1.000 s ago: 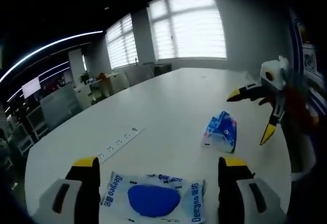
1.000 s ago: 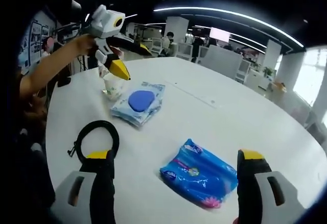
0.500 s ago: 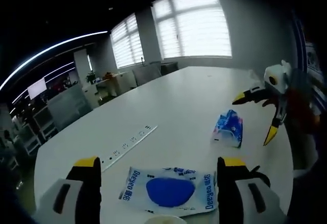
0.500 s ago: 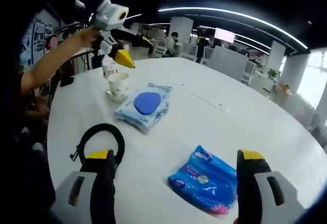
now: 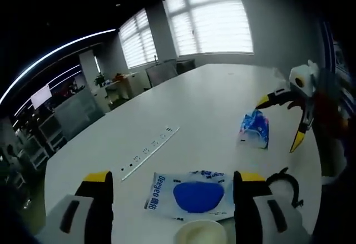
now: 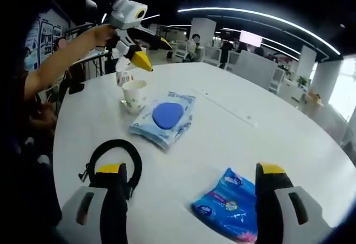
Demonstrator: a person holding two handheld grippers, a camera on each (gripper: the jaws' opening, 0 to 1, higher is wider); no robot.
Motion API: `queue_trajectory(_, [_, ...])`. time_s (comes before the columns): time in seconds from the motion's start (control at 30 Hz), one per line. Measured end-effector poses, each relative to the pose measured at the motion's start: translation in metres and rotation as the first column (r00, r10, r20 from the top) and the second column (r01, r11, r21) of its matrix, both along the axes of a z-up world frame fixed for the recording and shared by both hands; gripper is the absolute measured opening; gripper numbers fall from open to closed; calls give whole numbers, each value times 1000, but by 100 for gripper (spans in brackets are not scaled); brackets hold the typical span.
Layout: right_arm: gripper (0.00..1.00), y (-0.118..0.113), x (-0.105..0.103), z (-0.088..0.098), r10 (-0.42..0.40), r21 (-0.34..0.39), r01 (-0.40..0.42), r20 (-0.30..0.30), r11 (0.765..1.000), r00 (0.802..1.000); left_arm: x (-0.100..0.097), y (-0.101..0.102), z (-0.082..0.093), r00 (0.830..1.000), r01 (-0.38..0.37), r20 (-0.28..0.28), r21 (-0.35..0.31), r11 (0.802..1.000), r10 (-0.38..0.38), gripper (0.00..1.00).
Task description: Arrange the tabletop items into an orderly group along one side of the table until the central work area is clear of visible clutter.
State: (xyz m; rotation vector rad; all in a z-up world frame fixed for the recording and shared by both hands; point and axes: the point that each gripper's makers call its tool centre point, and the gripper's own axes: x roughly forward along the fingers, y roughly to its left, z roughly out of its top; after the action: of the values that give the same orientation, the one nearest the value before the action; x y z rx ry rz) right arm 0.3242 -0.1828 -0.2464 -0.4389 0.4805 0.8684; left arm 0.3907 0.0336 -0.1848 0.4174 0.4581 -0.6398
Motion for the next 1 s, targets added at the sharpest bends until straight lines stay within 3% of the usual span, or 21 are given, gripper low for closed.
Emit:
queue_trajectory(0.43, [87,16,0,-4,35,-8,-35,-10,999,999,19,23,-4,999,19,-35,59,998,-17,78])
queue_trajectory(0.7, [83,30,-1,-9,67,-20,-67,-14,998,998,28,39,-13,995,38,-98,105,994,-28,66])
queue_trajectory(1.0, [72,48,-4,-8,93,-1,-93,-30,996,995,33,56,-23,986,61,-162,172,983,-33,60])
